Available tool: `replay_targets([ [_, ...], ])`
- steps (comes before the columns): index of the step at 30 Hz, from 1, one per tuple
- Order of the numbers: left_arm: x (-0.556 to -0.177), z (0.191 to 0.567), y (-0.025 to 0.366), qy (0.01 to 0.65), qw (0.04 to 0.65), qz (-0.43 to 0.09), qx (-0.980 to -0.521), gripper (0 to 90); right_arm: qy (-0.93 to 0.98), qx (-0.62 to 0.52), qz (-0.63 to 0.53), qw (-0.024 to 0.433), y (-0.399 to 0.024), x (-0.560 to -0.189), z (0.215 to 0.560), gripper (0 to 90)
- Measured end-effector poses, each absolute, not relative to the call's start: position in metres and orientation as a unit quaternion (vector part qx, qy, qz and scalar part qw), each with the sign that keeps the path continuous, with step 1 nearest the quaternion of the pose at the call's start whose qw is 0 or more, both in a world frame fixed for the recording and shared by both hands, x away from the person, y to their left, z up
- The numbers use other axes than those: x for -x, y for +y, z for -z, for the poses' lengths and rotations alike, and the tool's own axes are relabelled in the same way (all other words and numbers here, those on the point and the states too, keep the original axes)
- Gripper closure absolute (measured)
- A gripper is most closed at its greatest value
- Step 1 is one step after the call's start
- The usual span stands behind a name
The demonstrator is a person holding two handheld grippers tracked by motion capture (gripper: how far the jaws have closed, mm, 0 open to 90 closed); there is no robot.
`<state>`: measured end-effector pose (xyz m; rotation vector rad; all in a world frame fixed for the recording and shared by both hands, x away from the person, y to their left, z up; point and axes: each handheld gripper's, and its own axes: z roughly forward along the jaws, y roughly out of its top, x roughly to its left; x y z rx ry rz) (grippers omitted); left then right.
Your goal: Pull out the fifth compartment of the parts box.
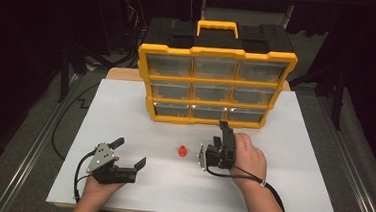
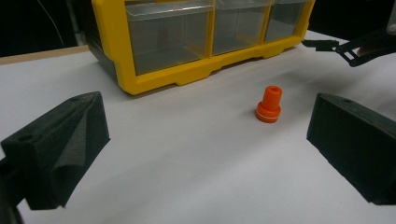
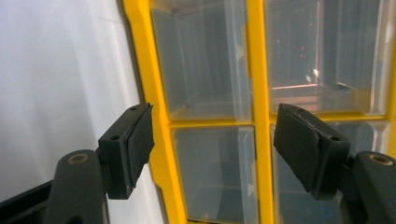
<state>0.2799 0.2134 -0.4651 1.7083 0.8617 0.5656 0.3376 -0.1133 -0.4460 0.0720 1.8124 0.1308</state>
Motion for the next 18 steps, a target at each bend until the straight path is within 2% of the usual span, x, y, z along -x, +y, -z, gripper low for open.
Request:
replay_targets([
  [13, -0.279, 0.465, 0.213, 0.359, 0.542, -0.238, -0.722, 0.3, 0.77, -0.028, -0.058, 0.635, -0.109, -0.347, 0.423, 32.9],
  [18, -0.279, 0.465, 0.213, 0.36, 0.542, -0.241, -0.72, 0.3, 0.76, -0.029, -0.062, 0.646, -0.106, -0.349, 0.412, 37.0],
])
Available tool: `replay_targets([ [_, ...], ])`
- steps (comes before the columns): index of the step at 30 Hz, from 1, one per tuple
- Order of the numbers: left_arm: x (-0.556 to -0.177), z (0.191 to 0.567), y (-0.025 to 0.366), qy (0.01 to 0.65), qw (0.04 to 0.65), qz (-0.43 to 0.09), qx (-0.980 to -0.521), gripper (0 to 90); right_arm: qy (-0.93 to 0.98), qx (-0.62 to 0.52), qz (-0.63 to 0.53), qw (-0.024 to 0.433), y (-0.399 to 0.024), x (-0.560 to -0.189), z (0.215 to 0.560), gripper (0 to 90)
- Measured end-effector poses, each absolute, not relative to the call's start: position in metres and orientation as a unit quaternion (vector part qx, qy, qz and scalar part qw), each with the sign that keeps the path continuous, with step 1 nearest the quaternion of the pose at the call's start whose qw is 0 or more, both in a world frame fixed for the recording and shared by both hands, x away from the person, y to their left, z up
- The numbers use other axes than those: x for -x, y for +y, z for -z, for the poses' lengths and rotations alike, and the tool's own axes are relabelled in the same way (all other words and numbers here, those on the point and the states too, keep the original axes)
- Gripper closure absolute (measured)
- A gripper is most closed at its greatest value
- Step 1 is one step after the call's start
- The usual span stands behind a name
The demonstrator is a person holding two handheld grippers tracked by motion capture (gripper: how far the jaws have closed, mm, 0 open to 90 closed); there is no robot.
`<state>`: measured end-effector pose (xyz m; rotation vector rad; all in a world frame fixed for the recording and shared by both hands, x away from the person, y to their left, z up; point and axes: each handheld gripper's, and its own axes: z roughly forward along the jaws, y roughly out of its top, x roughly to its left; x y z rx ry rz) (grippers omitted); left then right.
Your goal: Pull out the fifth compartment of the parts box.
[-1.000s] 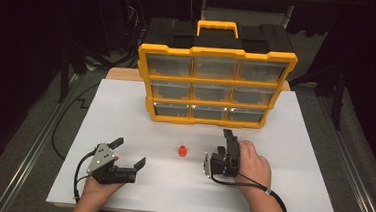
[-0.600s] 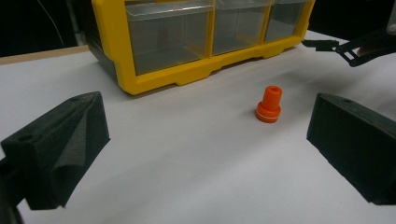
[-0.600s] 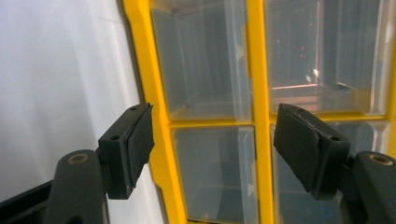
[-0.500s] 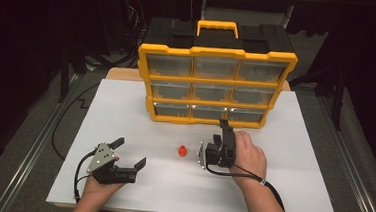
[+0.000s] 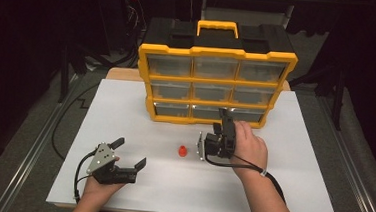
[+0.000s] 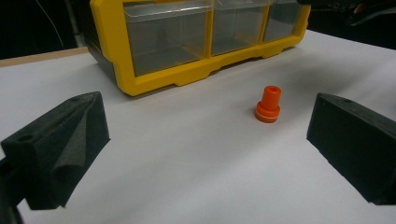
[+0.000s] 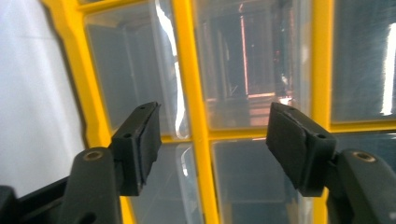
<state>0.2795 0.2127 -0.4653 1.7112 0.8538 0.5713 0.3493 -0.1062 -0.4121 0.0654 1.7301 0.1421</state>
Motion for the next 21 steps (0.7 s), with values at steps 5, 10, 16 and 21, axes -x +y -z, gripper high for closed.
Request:
replay_targets([
  [5, -0.279, 0.465, 0.213, 0.357, 0.542, -0.242, -0.721, 0.3, 0.756, -0.029, -0.059, 0.651, -0.104, -0.352, 0.404, 38.4],
  [10, -0.279, 0.465, 0.212, 0.356, 0.542, -0.243, -0.721, 0.3, 0.751, -0.026, -0.054, 0.657, -0.1, -0.356, 0.395, 41.2],
  [16, -0.279, 0.465, 0.21, 0.351, 0.538, -0.244, -0.727, 0.3, 0.749, -0.03, -0.057, 0.659, -0.097, -0.362, 0.384, 46.4],
  [21, -0.279, 0.465, 0.209, 0.348, 0.54, -0.245, -0.726, 0.3, 0.744, -0.024, -0.056, 0.666, -0.094, -0.366, 0.379, 49.5],
])
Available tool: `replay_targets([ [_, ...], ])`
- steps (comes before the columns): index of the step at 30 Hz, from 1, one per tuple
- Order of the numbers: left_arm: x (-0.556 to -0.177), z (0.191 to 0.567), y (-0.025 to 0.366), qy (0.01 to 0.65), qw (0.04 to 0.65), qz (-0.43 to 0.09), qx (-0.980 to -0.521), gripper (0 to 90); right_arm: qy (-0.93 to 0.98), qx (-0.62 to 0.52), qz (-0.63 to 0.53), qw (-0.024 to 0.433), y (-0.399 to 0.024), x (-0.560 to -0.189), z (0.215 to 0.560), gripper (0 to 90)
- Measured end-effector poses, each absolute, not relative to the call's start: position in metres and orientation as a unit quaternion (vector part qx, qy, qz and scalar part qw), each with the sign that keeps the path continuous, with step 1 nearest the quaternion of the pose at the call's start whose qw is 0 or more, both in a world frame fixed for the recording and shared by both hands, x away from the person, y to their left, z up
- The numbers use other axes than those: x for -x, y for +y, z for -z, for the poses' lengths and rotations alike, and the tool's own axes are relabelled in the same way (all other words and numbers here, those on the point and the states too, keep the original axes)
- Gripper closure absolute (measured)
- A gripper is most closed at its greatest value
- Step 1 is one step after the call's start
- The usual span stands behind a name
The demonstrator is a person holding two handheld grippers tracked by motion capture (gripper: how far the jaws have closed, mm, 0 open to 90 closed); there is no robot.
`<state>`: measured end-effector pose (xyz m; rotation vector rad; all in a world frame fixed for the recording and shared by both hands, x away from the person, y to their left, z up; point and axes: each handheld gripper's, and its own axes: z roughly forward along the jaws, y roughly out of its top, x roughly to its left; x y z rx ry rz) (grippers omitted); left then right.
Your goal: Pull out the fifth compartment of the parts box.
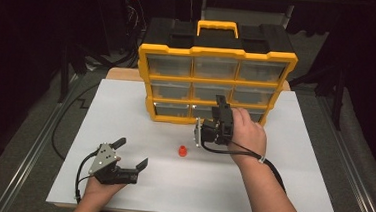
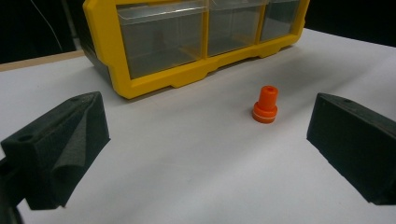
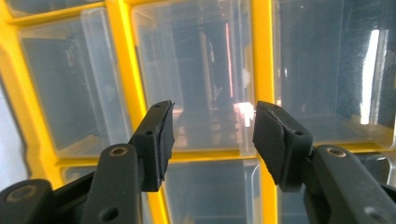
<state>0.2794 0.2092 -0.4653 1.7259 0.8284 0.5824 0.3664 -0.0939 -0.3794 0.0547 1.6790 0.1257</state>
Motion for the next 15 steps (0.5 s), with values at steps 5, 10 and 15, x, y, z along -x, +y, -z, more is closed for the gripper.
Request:
replay_targets([
  [5, -0.279, 0.465, 0.209, 0.347, 0.541, -0.249, -0.724, 0.3, 0.739, -0.027, -0.053, 0.671, -0.091, -0.375, 0.376, 53.6],
  [10, -0.279, 0.465, 0.209, 0.347, 0.542, -0.248, -0.724, 0.3, 0.737, -0.026, -0.044, 0.674, -0.089, -0.381, 0.373, 56.6],
  [15, -0.28, 0.466, 0.21, 0.347, 0.541, -0.248, -0.724, 0.3, 0.733, -0.025, -0.043, 0.679, -0.086, -0.388, 0.37, 61.0],
])
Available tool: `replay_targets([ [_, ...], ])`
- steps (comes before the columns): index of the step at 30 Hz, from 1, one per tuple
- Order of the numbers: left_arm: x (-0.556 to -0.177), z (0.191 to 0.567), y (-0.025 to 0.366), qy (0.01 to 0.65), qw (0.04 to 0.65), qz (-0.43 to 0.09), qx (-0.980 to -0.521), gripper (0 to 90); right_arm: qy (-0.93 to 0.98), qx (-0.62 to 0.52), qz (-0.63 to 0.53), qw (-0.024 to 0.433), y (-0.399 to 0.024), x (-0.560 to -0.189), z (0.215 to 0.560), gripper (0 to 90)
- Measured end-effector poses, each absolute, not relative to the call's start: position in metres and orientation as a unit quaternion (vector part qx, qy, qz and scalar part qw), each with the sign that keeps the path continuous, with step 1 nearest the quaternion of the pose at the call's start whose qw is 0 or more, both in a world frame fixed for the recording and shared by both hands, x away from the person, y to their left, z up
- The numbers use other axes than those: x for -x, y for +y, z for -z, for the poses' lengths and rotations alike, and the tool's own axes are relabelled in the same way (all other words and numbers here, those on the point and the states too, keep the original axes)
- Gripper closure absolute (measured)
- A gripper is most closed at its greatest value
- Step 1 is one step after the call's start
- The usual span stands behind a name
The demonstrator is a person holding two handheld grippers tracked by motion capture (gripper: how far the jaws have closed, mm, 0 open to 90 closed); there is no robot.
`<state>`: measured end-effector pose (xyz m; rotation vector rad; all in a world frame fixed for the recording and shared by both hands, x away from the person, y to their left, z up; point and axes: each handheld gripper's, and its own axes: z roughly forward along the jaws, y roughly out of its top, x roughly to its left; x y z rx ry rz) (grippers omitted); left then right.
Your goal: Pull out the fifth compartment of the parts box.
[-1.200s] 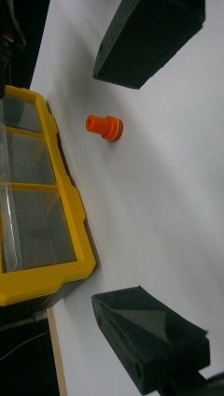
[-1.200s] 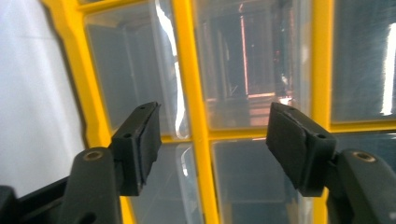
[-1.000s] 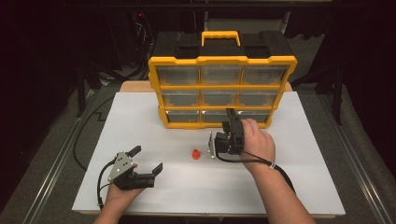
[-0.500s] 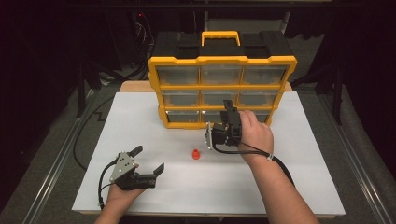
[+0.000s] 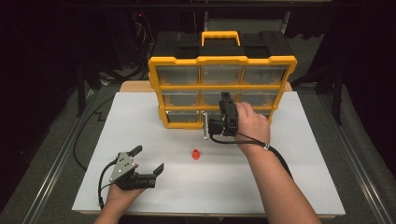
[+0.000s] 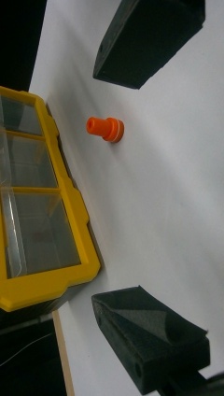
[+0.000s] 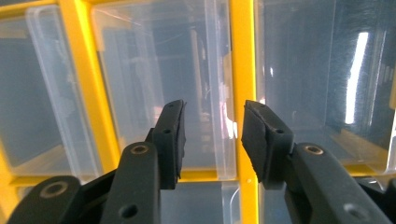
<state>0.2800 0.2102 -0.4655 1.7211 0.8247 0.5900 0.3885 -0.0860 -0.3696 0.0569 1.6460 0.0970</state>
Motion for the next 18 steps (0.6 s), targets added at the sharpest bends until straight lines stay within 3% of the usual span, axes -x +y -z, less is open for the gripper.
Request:
replay_targets([
  [18, -0.279, 0.464, 0.213, 0.342, 0.544, -0.248, -0.725, 0.3, 0.727, -0.009, -0.019, 0.687, -0.076, -0.403, 0.366, 74.7],
])
